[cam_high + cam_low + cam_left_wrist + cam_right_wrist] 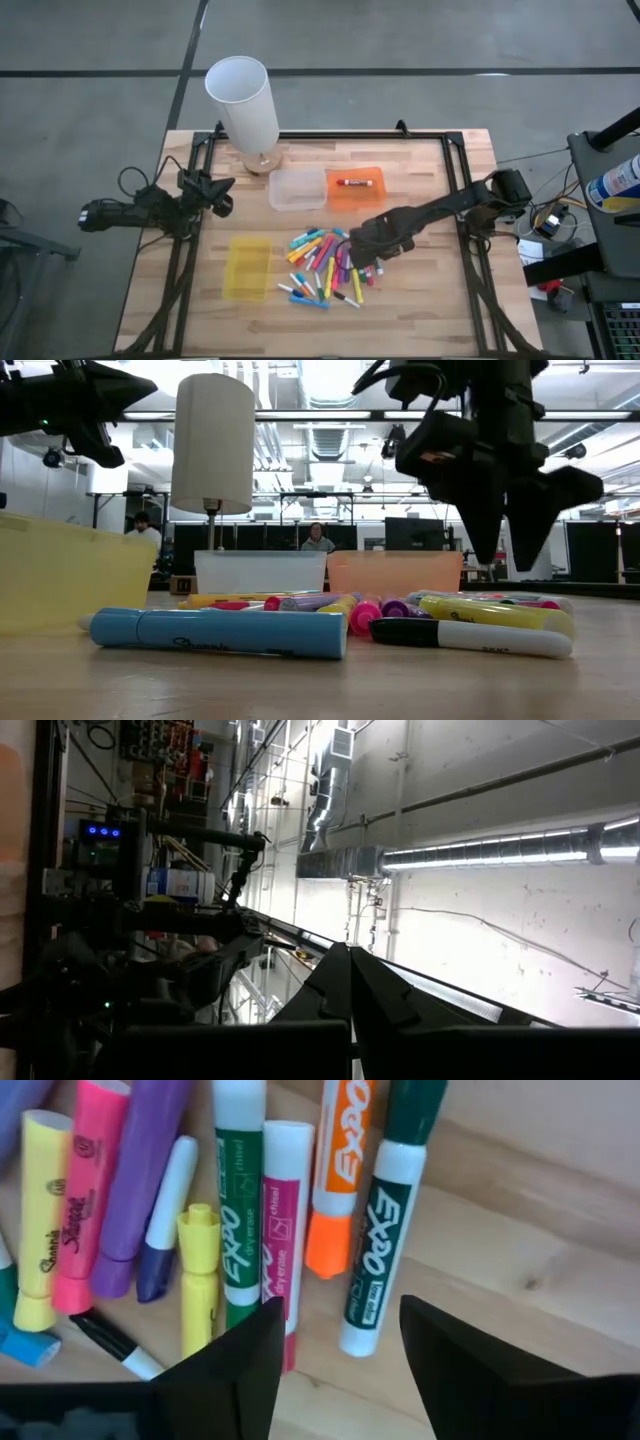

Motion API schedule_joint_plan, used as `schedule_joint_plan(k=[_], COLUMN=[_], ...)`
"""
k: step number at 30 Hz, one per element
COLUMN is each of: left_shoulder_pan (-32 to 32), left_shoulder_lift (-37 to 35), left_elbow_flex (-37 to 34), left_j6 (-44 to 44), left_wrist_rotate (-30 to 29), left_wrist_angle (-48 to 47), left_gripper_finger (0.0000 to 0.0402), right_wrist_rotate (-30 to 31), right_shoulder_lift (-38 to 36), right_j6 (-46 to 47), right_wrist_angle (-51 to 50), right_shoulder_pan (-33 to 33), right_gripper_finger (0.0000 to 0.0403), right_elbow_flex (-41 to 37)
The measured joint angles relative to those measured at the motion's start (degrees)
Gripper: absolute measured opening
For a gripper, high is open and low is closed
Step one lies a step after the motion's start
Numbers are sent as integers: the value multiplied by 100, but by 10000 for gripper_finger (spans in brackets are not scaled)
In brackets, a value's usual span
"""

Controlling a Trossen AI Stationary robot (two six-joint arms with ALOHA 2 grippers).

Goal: Pick & Place Markers
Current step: Put the dark green marker into the orange bin

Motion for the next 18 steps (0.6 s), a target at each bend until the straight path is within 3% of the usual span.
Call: schedule_joint_plan(k=[18], left_shoulder_pan=[4], left_shoulder_lift=[2], left_elbow_flex=[0], left_j6=[2], left_wrist_rotate=[0], left_wrist_angle=[-20], left_gripper_finger=[0], right_wrist_rotate=[21], right_shoulder_lift=[0], right_j6=[141], right_wrist_angle=[640], right_shoulder_pan=[177], right_gripper_finger=[155], right_elbow_flex=[-744])
